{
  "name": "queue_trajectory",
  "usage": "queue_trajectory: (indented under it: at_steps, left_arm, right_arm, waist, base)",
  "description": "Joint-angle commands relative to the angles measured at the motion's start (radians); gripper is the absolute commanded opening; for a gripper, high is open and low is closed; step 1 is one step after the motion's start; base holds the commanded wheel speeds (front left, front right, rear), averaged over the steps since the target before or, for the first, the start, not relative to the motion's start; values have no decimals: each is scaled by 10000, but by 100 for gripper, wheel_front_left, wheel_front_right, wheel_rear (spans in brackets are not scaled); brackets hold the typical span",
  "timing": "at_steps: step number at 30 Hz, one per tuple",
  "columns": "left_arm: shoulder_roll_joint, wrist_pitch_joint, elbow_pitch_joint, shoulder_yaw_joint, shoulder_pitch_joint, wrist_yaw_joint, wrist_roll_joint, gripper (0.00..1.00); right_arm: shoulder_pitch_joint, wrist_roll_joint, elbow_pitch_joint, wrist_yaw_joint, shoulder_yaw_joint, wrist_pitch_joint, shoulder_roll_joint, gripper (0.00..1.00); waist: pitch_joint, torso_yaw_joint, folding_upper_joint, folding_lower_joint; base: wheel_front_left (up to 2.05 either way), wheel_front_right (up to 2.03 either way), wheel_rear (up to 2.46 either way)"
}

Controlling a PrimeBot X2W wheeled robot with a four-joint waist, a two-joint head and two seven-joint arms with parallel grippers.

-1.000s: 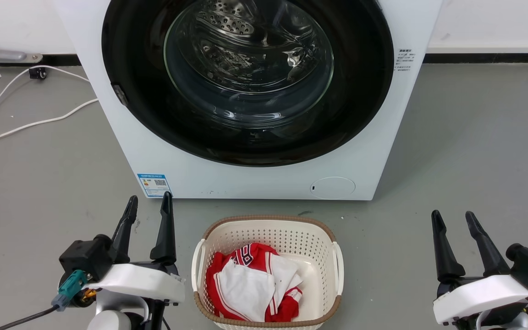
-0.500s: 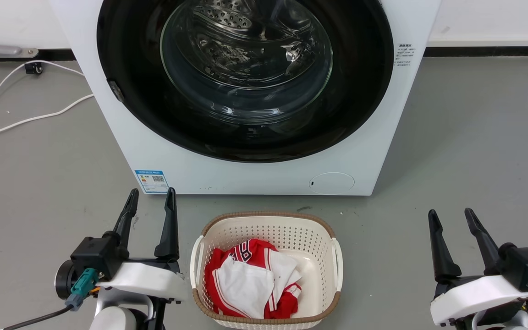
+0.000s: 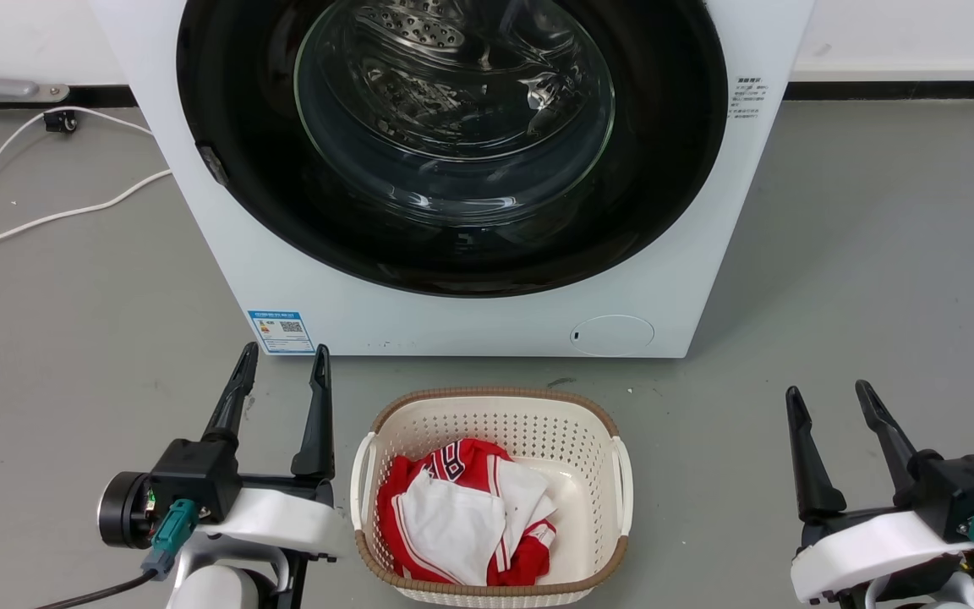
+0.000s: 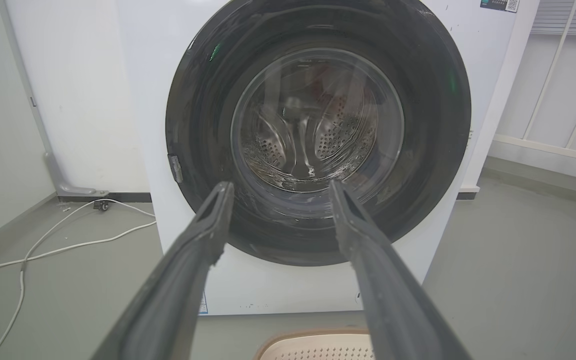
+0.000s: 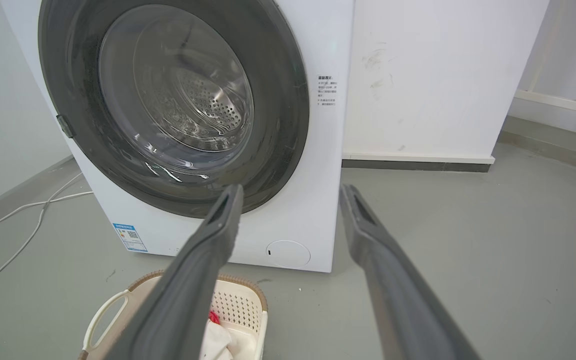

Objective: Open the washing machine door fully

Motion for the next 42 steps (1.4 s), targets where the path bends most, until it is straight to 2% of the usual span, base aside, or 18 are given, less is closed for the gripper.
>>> queue_trajectory:
  at_steps: [1,8,25,26,27,31,34,38,42]
  left_arm:
    - [14,-67,-39,-33,47,20,175,100]
    - [2,-194,-58,-55,122,92,609,100]
    - [-14,-189,-20,-43,227,60,451,100]
    - [-14,-189,-14,-34,235,59,456,100]
    - [-15,-191,-8,-30,242,59,460,100]
    - [-15,-189,-18,-21,266,59,487,100]
    - [-16,-189,-31,-11,249,60,493,100]
    - [-18,-189,-68,11,183,81,482,100]
    - [-18,-180,-117,15,54,91,433,100]
  right_arm:
    - [30,-154,-25,-3,21,-79,37,100]
    - [78,-504,8,-3,63,-165,43,100]
    - [94,-150,145,-5,53,-102,42,100]
    - [96,-92,150,-5,53,-113,42,40]
    - [91,-45,135,-5,59,-148,42,2]
    - [60,235,89,-3,108,-292,42,0]
    - [-17,1065,103,-5,142,-516,41,0]
    - [-316,3548,257,-3,103,-914,39,0]
    - [-709,6861,534,-3,81,-1182,36,0]
  waist:
    - [0,-1,-1,0]
    - [-18,-8,-1,0]
    - [-112,-12,-1,0]
    - [-116,-11,-1,0]
    - [-118,-7,-1,0]
    - [-112,3,-1,0]
    - [-89,14,-1,0]
    - [-3,17,-1,0]
    - [145,33,-1,0]
  base:
    - [0,0,0]
    - [0,0,0]
    - [0,0,0]
    - [0,0,0]
    - [0,0,0]
    - [0,0,0]
    - [0,0,0]
    - [0,0,0]
    - [0,0,0]
